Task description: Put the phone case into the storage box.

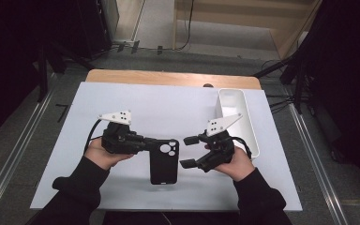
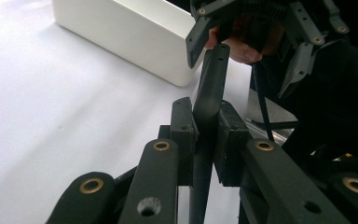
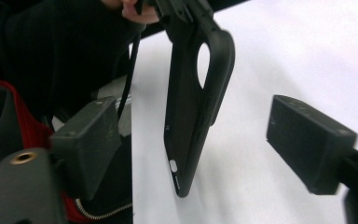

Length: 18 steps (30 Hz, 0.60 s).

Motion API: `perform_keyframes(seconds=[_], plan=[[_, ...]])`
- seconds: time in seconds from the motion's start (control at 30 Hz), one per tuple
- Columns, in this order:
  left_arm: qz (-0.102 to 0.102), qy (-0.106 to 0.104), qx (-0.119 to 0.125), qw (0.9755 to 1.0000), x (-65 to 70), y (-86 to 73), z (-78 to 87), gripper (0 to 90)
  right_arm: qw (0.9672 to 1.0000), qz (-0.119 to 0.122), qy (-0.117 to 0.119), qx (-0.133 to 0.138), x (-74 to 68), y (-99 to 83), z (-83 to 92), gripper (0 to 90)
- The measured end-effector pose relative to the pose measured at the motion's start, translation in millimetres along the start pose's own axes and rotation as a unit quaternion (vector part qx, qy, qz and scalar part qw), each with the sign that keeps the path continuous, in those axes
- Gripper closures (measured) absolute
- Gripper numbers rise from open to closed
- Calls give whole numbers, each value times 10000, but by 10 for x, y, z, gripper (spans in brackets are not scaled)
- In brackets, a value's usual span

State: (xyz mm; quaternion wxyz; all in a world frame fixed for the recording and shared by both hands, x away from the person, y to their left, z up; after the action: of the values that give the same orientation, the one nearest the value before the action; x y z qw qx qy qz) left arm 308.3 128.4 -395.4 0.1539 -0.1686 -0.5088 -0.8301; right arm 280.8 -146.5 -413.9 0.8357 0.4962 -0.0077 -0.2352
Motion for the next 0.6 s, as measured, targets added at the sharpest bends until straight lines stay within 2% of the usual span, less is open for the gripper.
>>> perform_keyframes(seconds=[0.07, 0.1, 0.2, 0.27, 0.4, 0.5, 0.6], plan=[[-7, 28, 14, 10000, 0, 0, 5, 801, 9999, -52, -146, 46, 19, -2, -6, 12], [-34, 37, 33, 10000, 0, 2, 11, 801, 9997, -106, -231, 23, 26, -4, -11, 0], [1, 103, 88, 9999, -5, 7, 30, 801, 9992, -105, -389, 4, 36, -11, -14, 0], [54, 191, 105, 9997, -9, 12, 49, 801, 9994, -89, -331, -45, 17, -11, -23, 0], [100, 330, 225, 9992, -18, 22, 90, 801, 9987, -45, -464, -183, -31, -12, -90, 0], [190, 524, 309, 9980, -12, 34, 114, 801, 9984, -27, -497, -259, -55, -15, -137, 0], [268, 688, 354, 9966, -4, 47, 136, 801, 9975, -40, -651, -260, -70, -13, -175, 0]])
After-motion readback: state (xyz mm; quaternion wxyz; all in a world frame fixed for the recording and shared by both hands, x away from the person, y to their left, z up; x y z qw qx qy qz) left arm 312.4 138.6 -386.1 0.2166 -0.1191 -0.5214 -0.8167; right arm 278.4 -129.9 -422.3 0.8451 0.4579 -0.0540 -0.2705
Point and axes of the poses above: each handheld gripper's, and its own axes: z roughly backward along the jaws, y roughly out of its top, x roughly to its right, the point moved 2 cm from there along -z, roughly forward along the jaws, and after that the axes turned 10 degrees about -y, right-handed, at the moved point
